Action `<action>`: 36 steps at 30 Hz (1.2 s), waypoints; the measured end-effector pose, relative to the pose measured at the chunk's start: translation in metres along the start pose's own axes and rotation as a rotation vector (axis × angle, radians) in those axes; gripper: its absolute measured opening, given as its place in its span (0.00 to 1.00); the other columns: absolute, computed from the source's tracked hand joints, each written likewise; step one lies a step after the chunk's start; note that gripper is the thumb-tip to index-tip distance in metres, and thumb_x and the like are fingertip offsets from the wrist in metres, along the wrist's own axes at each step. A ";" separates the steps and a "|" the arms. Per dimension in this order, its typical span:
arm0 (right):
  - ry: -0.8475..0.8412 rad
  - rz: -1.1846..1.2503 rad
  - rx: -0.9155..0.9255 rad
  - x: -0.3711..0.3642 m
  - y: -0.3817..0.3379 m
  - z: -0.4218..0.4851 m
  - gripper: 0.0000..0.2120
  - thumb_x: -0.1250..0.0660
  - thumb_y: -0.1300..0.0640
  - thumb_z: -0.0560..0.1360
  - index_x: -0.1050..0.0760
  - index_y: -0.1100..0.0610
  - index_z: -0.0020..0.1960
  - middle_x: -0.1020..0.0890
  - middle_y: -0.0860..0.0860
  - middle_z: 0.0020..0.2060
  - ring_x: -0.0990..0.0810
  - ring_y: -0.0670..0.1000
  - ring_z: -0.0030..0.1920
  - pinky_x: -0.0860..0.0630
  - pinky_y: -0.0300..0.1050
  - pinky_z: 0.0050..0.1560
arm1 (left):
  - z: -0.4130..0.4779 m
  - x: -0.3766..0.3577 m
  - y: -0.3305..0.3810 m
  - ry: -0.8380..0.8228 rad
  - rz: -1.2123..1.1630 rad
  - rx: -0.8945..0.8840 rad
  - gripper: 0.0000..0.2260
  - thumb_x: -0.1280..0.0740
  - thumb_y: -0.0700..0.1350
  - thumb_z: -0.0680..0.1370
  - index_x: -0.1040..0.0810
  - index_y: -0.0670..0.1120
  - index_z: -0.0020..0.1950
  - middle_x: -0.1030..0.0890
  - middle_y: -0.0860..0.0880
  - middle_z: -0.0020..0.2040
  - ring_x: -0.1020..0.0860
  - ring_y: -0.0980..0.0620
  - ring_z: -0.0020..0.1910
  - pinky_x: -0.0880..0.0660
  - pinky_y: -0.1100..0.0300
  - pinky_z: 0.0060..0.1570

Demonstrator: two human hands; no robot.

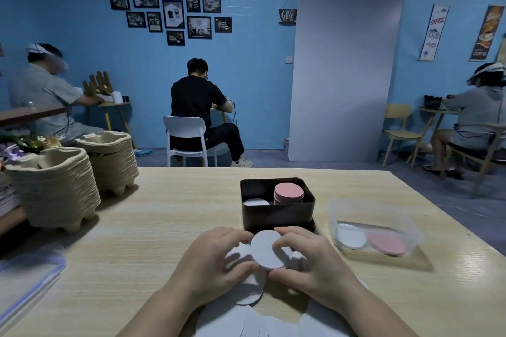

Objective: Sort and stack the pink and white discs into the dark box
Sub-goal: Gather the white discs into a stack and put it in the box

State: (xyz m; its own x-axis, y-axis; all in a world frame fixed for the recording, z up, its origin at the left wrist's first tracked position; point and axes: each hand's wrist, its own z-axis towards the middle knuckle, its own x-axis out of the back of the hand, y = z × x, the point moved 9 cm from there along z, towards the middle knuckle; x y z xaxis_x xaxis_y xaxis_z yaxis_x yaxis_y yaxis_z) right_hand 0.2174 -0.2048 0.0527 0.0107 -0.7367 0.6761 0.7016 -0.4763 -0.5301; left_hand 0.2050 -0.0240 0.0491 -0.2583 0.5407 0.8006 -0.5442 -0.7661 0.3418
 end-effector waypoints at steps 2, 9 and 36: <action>0.002 0.022 -0.002 0.000 -0.002 0.000 0.15 0.21 0.45 0.69 0.22 0.47 0.50 0.21 0.44 0.62 0.24 0.43 0.65 0.26 0.32 0.54 | 0.001 -0.002 0.003 0.003 0.017 -0.009 0.17 0.33 0.62 0.76 0.22 0.60 0.63 0.19 0.65 0.54 0.24 0.64 0.51 0.25 0.60 0.51; -0.013 0.052 -0.001 -0.002 -0.003 -0.001 0.16 0.20 0.47 0.67 0.22 0.47 0.49 0.21 0.44 0.61 0.24 0.42 0.66 0.25 0.31 0.54 | 0.000 -0.006 0.008 -0.033 0.007 -0.029 0.18 0.35 0.62 0.76 0.23 0.60 0.64 0.19 0.63 0.53 0.23 0.62 0.50 0.25 0.62 0.49; -0.012 -0.108 -0.063 0.005 0.014 -0.002 0.16 0.23 0.40 0.66 0.24 0.44 0.48 0.22 0.39 0.62 0.26 0.38 0.65 0.29 0.32 0.57 | -0.006 -0.014 -0.018 -0.173 -0.013 0.024 0.25 0.27 0.71 0.65 0.24 0.60 0.55 0.26 0.67 0.56 0.28 0.62 0.59 0.30 0.55 0.61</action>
State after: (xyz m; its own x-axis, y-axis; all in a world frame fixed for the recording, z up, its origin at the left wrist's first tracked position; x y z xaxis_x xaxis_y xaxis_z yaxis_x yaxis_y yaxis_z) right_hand 0.2253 -0.2160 0.0472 -0.0542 -0.6740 0.7368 0.6531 -0.5821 -0.4844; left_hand 0.2134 -0.0151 0.0285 -0.1093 0.4846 0.8679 -0.5266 -0.7688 0.3629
